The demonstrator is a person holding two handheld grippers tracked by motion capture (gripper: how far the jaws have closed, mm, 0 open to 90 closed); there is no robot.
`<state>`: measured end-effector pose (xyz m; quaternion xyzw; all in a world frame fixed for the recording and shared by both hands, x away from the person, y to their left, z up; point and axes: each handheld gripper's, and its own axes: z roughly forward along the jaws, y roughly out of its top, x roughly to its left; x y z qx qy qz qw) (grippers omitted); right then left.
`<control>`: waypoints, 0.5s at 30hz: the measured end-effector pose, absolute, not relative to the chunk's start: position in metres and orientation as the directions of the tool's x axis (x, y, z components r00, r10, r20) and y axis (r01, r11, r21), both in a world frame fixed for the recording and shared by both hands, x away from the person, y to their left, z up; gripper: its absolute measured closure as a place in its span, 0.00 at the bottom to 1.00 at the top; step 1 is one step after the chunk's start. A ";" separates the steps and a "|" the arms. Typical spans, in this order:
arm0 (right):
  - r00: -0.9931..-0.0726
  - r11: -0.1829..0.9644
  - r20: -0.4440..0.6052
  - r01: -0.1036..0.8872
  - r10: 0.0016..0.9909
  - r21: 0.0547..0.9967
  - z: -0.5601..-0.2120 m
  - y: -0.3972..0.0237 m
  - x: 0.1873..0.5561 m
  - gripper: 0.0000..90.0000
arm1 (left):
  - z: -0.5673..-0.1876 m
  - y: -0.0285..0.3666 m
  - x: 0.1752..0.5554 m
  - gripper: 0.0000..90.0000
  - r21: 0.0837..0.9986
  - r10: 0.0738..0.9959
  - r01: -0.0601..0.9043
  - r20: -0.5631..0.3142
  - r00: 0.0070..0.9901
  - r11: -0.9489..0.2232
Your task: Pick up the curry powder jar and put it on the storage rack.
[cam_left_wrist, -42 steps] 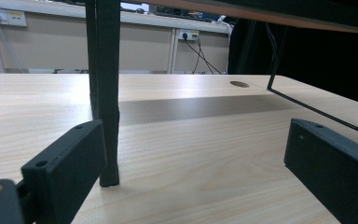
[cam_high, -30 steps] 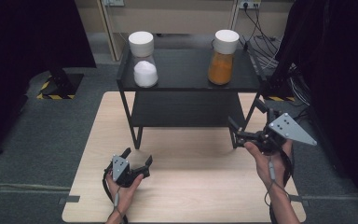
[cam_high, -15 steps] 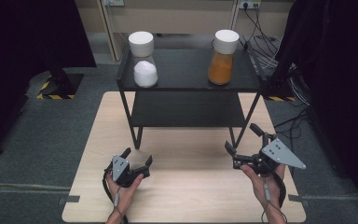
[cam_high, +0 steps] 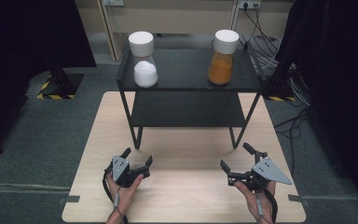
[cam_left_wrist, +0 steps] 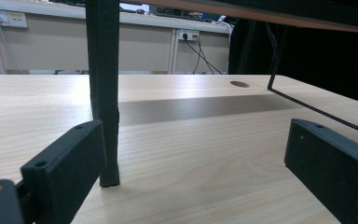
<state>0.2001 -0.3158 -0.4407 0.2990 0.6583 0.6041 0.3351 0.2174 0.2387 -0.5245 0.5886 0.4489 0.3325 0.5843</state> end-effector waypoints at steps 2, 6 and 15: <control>-0.599 0.091 -0.075 -0.004 0.797 0.996 -0.445 -0.316 0.199 0.01 | -0.525 0.238 0.217 0.05 0.987 0.917 0.139 -0.133 0.375 0.086; -0.602 0.094 -0.068 0.011 0.795 0.995 -0.454 -0.316 0.198 0.01 | -0.525 0.238 0.217 0.05 0.987 0.917 0.139 -0.132 0.376 0.085; -0.606 0.145 -0.070 0.076 0.792 0.987 -0.471 -0.314 0.199 0.01 | -0.525 0.238 0.217 0.05 0.987 0.917 0.138 -0.129 0.376 0.082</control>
